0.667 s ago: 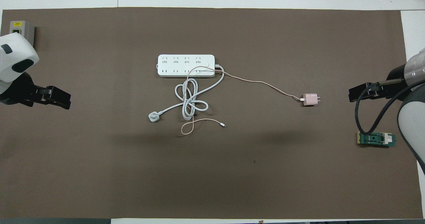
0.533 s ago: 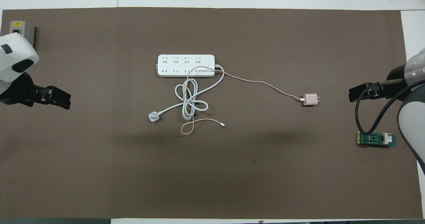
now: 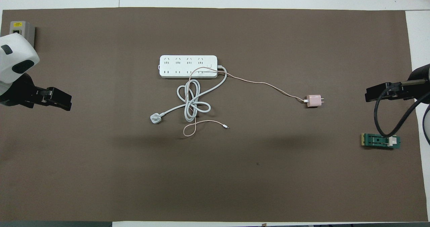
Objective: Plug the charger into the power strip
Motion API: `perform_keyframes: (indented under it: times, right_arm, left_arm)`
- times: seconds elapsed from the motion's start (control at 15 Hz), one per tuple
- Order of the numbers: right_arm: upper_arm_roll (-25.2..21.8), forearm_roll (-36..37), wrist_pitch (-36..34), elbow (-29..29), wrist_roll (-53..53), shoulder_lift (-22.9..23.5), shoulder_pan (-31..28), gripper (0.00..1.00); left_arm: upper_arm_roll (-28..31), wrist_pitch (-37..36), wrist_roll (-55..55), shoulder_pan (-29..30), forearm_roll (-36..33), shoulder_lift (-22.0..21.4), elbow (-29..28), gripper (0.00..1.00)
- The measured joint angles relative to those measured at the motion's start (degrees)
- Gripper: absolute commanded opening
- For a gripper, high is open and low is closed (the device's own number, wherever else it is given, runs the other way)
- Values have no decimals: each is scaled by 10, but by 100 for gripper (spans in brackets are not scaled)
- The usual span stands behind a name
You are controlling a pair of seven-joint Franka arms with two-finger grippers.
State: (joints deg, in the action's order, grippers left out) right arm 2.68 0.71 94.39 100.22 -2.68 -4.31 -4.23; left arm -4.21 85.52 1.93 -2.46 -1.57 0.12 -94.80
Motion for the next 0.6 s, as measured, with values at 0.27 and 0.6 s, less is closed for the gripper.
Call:
perform_keyframes:
  times: [0.27, 0.6]
  right_arm:
    - [0, -2, -4, 2, 15, -3, 0, 100]
    - [0, -108, -19, 11, 226, 30, -11, 100]
  left_arm:
    - [0, 0, 0, 0, 0, 0, 0, 100]
    - [0, 0, 0, 0, 0, 0, 0, 100]
